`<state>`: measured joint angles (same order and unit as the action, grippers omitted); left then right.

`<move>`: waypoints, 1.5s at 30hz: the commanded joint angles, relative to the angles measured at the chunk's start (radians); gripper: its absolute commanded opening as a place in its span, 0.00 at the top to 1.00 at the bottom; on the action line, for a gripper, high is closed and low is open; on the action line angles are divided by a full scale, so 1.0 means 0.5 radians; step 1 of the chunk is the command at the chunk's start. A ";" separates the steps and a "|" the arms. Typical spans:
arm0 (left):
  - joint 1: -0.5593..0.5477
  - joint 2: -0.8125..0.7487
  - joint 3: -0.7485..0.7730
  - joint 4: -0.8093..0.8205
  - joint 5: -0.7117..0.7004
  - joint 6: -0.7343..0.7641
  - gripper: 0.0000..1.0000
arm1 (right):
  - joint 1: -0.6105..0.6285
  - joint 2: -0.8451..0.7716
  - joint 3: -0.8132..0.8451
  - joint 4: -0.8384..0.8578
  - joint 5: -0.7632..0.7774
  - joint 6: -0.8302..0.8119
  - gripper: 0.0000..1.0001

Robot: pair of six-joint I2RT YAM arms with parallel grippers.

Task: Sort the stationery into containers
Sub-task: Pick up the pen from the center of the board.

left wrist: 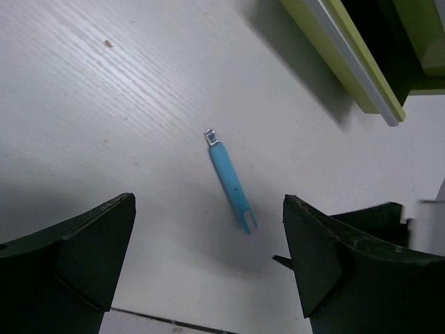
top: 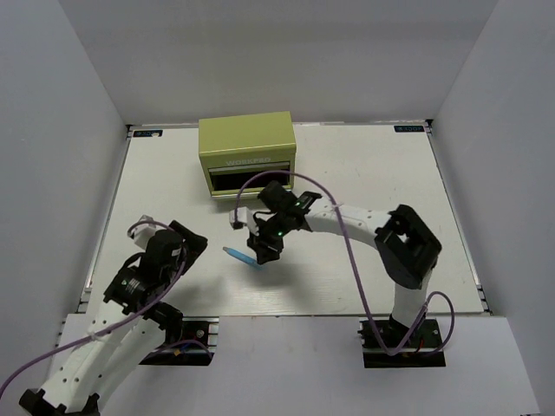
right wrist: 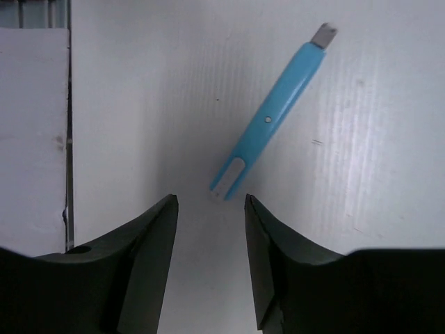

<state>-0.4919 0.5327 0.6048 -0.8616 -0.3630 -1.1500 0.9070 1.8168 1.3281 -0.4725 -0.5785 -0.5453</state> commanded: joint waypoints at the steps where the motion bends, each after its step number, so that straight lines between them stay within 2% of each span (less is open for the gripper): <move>1: -0.007 -0.169 0.036 -0.342 -0.130 -0.154 0.04 | 0.158 0.103 0.077 0.113 0.224 0.274 0.50; 6: -0.007 -0.307 0.082 -0.388 -0.148 -0.154 0.04 | 0.275 0.247 0.157 0.153 0.512 0.440 0.44; 14: -0.007 -0.326 0.143 -0.480 -0.148 -0.154 0.03 | 0.380 0.404 0.188 0.242 0.884 0.618 0.43; 23: -0.007 -0.289 0.125 -0.443 -0.148 -0.154 0.03 | 0.383 0.450 0.108 0.291 0.961 0.637 0.43; 26: -0.007 -0.289 0.125 -0.424 -0.130 -0.154 0.03 | 0.377 0.398 0.077 0.328 0.958 0.606 0.46; 29: -0.007 -0.289 0.103 -0.406 -0.112 -0.154 0.03 | 0.373 0.425 0.071 0.328 0.967 0.572 0.52; 33: -0.007 -0.289 0.085 -0.366 -0.093 -0.154 0.03 | 0.361 0.447 0.025 0.316 0.942 0.548 0.71; 34: -0.007 -0.289 0.085 -0.366 -0.093 -0.154 0.03 | 0.361 0.438 0.019 0.316 0.930 0.532 0.81; 37: -0.007 -0.289 0.067 -0.366 -0.072 -0.136 0.03 | 0.334 0.370 -0.009 0.307 0.878 0.468 0.94; 40: -0.007 -0.289 0.048 -0.329 -0.053 -0.136 0.03 | 0.282 0.248 0.043 0.276 0.878 0.330 1.00; 45: -0.007 -0.289 0.008 -0.244 -0.035 -0.096 0.03 | 0.135 0.100 0.341 0.236 1.040 -0.040 1.00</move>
<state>-0.4931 0.3801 0.6212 -1.0218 -0.3901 -1.2163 1.0294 1.9652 1.3838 -0.3599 -0.1112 -0.4236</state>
